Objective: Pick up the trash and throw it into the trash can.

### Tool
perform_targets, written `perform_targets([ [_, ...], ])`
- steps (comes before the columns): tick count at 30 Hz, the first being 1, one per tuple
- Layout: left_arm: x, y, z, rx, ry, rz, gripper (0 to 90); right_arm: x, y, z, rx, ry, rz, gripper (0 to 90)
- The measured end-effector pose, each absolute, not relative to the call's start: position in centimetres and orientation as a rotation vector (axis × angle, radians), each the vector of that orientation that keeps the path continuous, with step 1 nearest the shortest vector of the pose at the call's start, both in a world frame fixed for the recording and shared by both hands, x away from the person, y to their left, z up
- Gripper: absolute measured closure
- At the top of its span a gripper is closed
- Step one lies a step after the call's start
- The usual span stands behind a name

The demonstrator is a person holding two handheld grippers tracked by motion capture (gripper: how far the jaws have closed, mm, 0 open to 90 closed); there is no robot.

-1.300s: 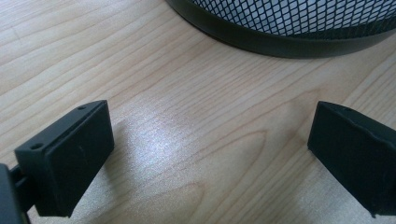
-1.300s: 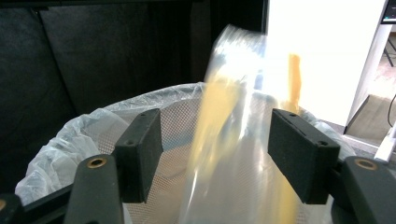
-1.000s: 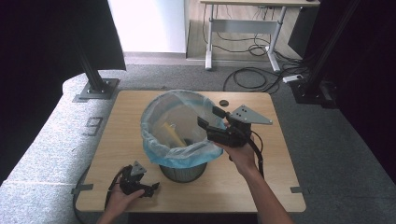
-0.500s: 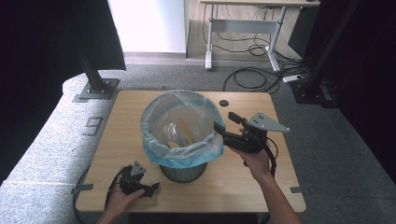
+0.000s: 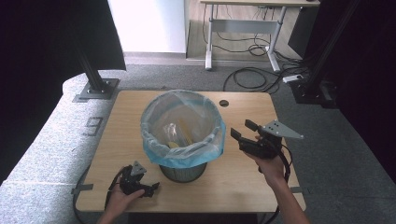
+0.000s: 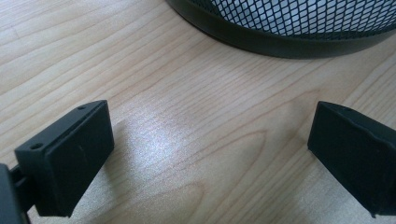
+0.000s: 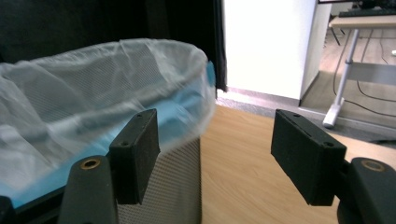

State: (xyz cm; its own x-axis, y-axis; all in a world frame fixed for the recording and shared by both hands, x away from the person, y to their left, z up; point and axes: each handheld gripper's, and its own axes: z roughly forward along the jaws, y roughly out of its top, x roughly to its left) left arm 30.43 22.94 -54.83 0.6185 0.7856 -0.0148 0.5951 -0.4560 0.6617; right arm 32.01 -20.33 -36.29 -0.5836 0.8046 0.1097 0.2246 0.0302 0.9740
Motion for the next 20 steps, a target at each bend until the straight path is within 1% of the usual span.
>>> perform_targets([
  [10,30.4,22.9,-54.8,2.208,1.078,0.389,0.2,32.7,-21.4,-38.5,1.135,1.847,1.535,31.8],
  [20,30.4,22.9,-54.8,2.209,1.075,0.388,0.2,33.3,-21.4,-39.3,1.145,1.874,1.521,30.2],
])
